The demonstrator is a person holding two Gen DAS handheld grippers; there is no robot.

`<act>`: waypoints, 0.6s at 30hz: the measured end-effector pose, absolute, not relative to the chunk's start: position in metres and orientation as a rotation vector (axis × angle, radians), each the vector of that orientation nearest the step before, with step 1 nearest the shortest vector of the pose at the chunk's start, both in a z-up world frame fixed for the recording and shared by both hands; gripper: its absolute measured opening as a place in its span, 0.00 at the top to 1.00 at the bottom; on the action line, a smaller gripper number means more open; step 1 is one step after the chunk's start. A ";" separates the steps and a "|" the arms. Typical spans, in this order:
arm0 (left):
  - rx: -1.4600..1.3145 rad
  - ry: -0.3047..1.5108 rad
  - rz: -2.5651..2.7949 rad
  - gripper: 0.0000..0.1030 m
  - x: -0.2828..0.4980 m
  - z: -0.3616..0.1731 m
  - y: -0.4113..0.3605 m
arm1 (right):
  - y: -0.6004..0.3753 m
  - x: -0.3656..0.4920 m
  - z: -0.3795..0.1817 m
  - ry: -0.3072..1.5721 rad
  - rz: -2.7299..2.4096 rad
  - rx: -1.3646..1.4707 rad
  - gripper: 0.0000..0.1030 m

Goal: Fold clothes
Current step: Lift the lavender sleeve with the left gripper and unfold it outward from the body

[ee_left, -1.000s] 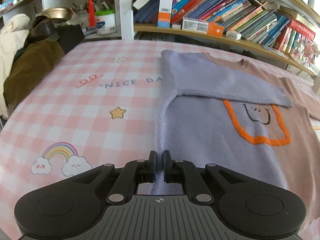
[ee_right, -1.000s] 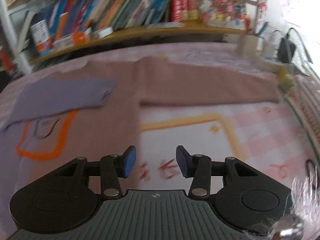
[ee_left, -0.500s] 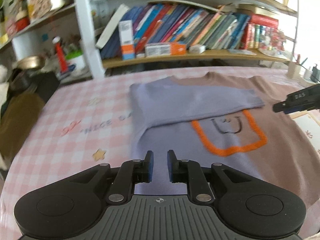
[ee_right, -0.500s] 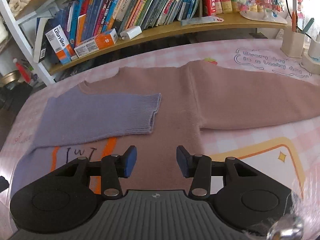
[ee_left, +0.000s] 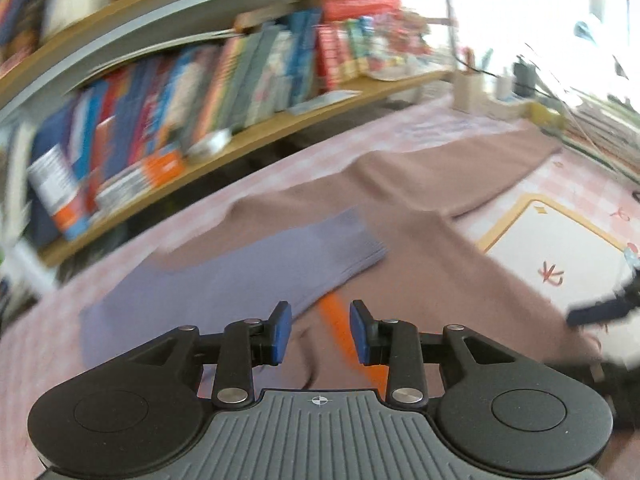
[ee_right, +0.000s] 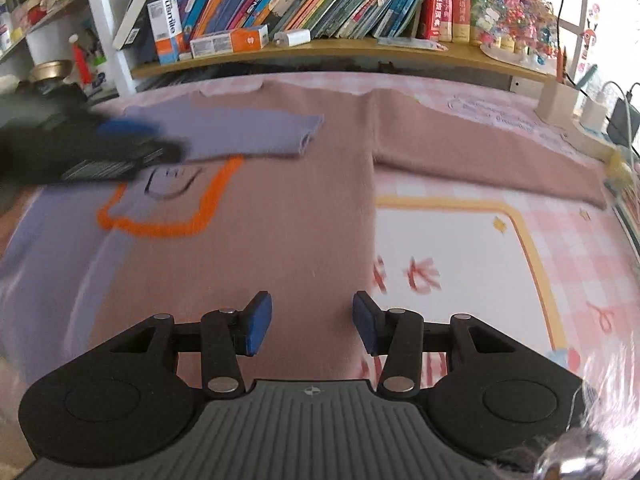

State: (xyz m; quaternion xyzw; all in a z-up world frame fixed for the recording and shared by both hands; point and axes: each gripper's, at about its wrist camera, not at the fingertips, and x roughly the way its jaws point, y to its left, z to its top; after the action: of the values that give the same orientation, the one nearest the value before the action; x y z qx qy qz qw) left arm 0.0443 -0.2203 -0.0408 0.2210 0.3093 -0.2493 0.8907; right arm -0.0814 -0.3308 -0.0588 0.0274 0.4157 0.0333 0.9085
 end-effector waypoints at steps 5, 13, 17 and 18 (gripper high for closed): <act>0.554 0.602 -0.526 0.68 0.060 -0.054 -0.262 | -0.337 -0.092 -0.063 0.867 0.085 0.073 0.59; 0.628 0.628 -0.527 0.68 0.078 -0.079 -0.292 | -0.344 -0.091 -0.064 0.873 0.120 0.089 0.59; 0.663 0.604 -0.464 0.67 0.082 -0.086 -0.297 | -0.347 -0.091 -0.064 0.873 0.134 0.100 0.59; 0.671 0.597 -0.447 0.68 0.083 -0.087 -0.298 | -0.348 -0.092 -0.064 0.872 0.137 0.101 0.59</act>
State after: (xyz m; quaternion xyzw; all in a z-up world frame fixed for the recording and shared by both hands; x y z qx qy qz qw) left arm 0.0826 -0.2983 -0.0874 0.3216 0.2863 -0.2144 0.8767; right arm -0.0917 -0.3476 -0.0636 0.0486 0.4218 0.0664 0.9029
